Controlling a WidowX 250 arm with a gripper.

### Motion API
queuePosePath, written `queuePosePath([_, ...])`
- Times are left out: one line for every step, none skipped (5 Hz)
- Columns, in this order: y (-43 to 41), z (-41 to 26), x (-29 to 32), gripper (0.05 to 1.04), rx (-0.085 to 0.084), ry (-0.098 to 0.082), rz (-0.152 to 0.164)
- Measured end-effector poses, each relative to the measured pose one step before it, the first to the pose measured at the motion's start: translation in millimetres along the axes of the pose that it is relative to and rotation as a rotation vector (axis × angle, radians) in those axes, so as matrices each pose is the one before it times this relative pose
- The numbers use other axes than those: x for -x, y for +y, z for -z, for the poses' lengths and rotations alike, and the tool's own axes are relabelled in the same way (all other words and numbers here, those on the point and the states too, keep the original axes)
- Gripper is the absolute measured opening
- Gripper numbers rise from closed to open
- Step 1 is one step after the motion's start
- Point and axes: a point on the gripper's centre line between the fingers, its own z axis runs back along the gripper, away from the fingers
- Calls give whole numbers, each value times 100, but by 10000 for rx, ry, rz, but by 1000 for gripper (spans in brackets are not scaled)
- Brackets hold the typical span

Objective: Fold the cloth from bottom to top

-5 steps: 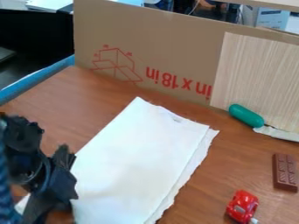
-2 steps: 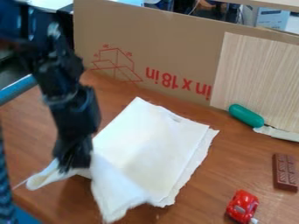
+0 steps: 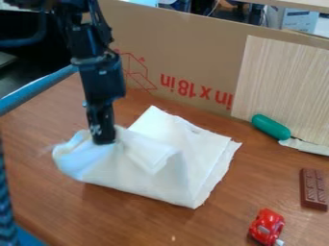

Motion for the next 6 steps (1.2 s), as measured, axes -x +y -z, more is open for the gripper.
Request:
queuePosePath([2185,-327,-245,64,435,173,-560])
queuePosePath([1828,-373,-573,64,244,74,-194])
queuePosePath([1331,-397,-720,64,293,65,108])
queuePosePath([687,-400,-604,64,5,-78,528])
queuePosePath([20,194,-1140,64,-246,-72,763])
queuePosePath([223,-1156,-1468,64,-248,-229,209])
